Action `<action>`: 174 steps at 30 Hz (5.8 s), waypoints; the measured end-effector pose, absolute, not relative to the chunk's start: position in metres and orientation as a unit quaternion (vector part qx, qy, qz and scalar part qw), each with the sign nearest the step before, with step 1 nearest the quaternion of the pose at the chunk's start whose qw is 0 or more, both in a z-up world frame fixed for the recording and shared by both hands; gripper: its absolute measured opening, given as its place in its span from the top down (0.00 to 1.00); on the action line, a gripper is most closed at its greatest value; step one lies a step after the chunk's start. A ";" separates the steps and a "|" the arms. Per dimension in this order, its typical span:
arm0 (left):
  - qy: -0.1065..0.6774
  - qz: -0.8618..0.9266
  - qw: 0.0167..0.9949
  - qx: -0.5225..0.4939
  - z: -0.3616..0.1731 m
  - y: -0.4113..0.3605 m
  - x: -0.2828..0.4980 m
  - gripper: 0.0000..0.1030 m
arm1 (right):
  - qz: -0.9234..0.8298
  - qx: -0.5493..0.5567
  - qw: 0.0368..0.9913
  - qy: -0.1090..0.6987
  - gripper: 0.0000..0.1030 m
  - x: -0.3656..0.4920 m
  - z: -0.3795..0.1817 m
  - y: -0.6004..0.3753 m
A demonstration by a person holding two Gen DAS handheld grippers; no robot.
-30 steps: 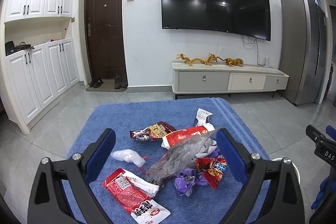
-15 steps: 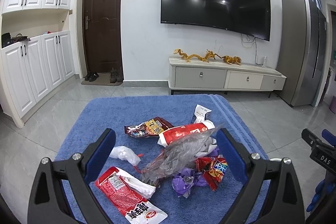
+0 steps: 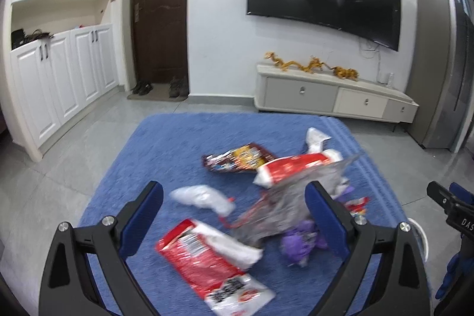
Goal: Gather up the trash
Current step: 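Grasp the red snack bag with the left tool while the right tool grasps the red chip bag, then carry both bags over the bin and open both tools to drop them, then grasp the white tissue with the left tool while the right tool grasps the purple wrapper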
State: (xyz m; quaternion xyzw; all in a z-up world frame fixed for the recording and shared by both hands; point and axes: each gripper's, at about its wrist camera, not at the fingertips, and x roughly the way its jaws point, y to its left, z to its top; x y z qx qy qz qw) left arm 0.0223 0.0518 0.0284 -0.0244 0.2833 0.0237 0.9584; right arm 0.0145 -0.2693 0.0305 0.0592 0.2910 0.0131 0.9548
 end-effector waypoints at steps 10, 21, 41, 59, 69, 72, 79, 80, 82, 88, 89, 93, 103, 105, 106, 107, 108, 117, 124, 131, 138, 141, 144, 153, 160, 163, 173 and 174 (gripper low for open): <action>0.369 0.045 0.928 -0.036 -0.023 0.111 0.003 0.06 | 0.177 0.090 0.908 0.369 0.00 0.035 0.001 -0.200; 0.469 -0.034 0.872 -0.133 -0.079 0.114 0.018 0.06 | 0.211 0.064 0.883 0.415 0.12 0.056 -0.025 -0.168; 0.484 -0.024 0.851 -0.202 -0.078 0.136 0.047 0.69 | 0.225 0.053 0.864 0.446 0.69 0.062 -0.038 -0.179; 0.482 -0.117 0.854 -0.159 -0.028 0.091 -0.004 0.78 | 0.198 0.033 0.877 0.436 0.80 0.017 -0.013 -0.223; 0.486 -0.291 0.818 -0.100 0.012 -0.103 0.071 0.78 | 0.033 0.045 0.889 0.455 0.80 0.025 -0.014 -0.369; 0.500 -0.330 0.796 -0.084 0.008 -0.182 0.096 0.78 | -0.015 0.053 0.873 0.485 0.80 0.032 -0.039 -0.424; 0.565 -0.341 0.750 -0.043 -0.045 -0.339 0.148 0.78 | -0.059 0.126 0.829 0.542 0.80 0.043 -0.112 -0.529; 0.577 -0.333 0.745 -0.035 -0.060 -0.360 0.156 0.77 | -0.059 0.136 0.822 0.549 0.80 0.046 -0.123 -0.539; 0.594 -0.321 0.737 -0.024 -0.079 -0.388 0.163 0.75 | -0.063 0.142 0.812 0.562 0.80 0.053 -0.142 -0.552; 0.642 -0.285 0.712 0.007 -0.135 -0.432 0.166 0.73 | -0.077 0.146 0.784 0.598 0.72 0.065 -0.187 -0.574; 0.649 -0.280 0.708 0.009 -0.142 -0.436 0.165 0.68 | -0.079 0.144 0.781 0.602 0.63 0.066 -0.192 -0.577; 0.663 -0.280 0.695 -0.005 -0.159 -0.437 0.165 0.47 | -0.091 0.135 0.772 0.614 0.54 0.063 -0.199 -0.578; 0.623 -0.325 0.711 -0.040 -0.122 -0.411 0.157 0.47 | -0.103 0.138 0.781 0.600 0.52 0.050 -0.183 -0.577; 0.604 -0.331 0.724 -0.043 -0.104 -0.399 0.151 0.47 | -0.105 0.137 0.792 0.586 0.52 0.043 -0.165 -0.571; 0.595 -0.334 0.730 -0.043 -0.094 -0.391 0.147 0.47 | -0.105 0.136 0.796 0.580 0.52 0.041 -0.159 -0.569; 0.582 -0.336 0.739 -0.044 -0.082 -0.381 0.141 0.47 | -0.106 0.131 0.804 0.570 0.52 0.037 -0.146 -0.563; 0.567 -0.336 0.750 -0.043 -0.070 -0.370 0.134 0.47 | -0.104 0.128 0.811 0.561 0.52 0.033 -0.135 -0.558; 0.436 -0.326 0.839 -0.016 0.025 -0.238 0.069 0.47 | -0.023 0.113 0.871 0.478 0.52 0.014 -0.040 -0.465; 0.411 -0.237 0.879 -0.049 0.040 -0.090 0.049 0.47 | 0.082 0.084 0.884 0.452 0.52 0.017 -0.002 -0.357; 0.422 -0.106 0.897 -0.080 0.019 0.039 0.037 0.47 | 0.198 0.042 0.866 0.457 0.52 0.035 -0.003 -0.254; 0.458 -0.033 0.878 -0.133 -0.021 0.114 0.033 0.47 | 0.252 0.048 0.844 0.470 0.52 0.054 -0.025 -0.198; 0.459 -0.029 0.874 -0.155 -0.027 0.122 0.036 0.47 | 0.263 0.057 0.840 0.472 0.52 0.062 -0.031 -0.189; 0.462 -0.024 0.872 -0.159 -0.029 0.123 0.041 0.47 | 0.275 0.061 0.835 0.473 0.52 0.072 -0.034 -0.184; 0.485 -0.020 0.861 -0.152 -0.042 0.112 0.060 0.47 | 0.310 0.078 0.817 0.480 0.57 0.087 -0.045 -0.176; 0.491 -0.036 0.857 -0.155 -0.055 0.103 0.072 0.47 | 0.337 0.096 0.808 0.473 0.71 0.081 -0.052 -0.180; 0.484 -0.039 0.862 -0.142 -0.056 0.098 0.076 0.47 | 0.348 0.104 0.806 0.468 0.81 0.085 -0.053 -0.184; 0.482 -0.047 0.866 -0.123 -0.055 0.092 0.090 0.47 | 0.365 0.108 0.800 0.464 0.90 0.097 -0.057 -0.190; 0.482 -0.047 0.867 -0.122 -0.055 0.092 0.089 0.47 | 0.366 0.109 0.799 0.464 0.90 0.098 -0.057 -0.189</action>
